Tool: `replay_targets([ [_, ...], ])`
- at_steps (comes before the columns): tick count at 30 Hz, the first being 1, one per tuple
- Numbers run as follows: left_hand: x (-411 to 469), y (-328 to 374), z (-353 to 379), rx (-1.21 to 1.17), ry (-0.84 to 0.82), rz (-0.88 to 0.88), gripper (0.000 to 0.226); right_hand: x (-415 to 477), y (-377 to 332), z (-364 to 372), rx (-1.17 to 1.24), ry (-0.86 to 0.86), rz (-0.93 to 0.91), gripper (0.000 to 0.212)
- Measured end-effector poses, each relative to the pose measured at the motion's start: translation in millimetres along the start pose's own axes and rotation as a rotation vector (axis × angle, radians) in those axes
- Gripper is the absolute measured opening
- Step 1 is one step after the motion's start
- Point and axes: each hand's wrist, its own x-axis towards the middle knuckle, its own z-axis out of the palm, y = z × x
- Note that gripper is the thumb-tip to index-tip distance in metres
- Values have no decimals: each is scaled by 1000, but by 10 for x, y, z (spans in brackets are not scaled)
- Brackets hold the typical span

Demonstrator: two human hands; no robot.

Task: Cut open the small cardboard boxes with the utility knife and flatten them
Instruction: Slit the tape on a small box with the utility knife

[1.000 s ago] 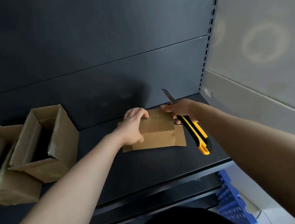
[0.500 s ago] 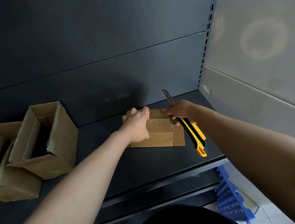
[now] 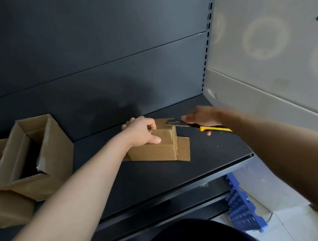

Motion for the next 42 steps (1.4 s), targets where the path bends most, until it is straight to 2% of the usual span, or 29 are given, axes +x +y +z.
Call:
replay_targets([
  [6,9,-15,-50,25,-61,17,25,14,7,-11,-131,1,-53,47],
  [11,8,-48,-63,3,-65,50,23,84,-133,-69,-257,-83,-82,47],
  [14,12,-58,-65,-17,-73,65,24,127,-200,-19,-285,-122,-100,45],
  [18,9,-50,-54,7,-67,67,24,168,-253,131,-299,-90,-148,50],
  [22,3,-90,-119,-42,-69,58,25,144,-188,69,-309,-171,-143,46],
  [27,16,-102,-241,-87,-51,15,18,92,-63,12,-221,-123,-119,47],
  [30,17,-93,-224,-143,-45,-15,40,51,-13,-81,-146,-124,-22,55],
  [34,58,-17,-224,-145,52,-1,17,-25,96,-214,13,-151,94,65],
  [38,105,44,-246,-240,55,-37,26,-58,86,-166,133,-140,176,62],
  [42,116,28,-262,-124,9,-90,45,-55,37,-102,112,-136,83,56],
])
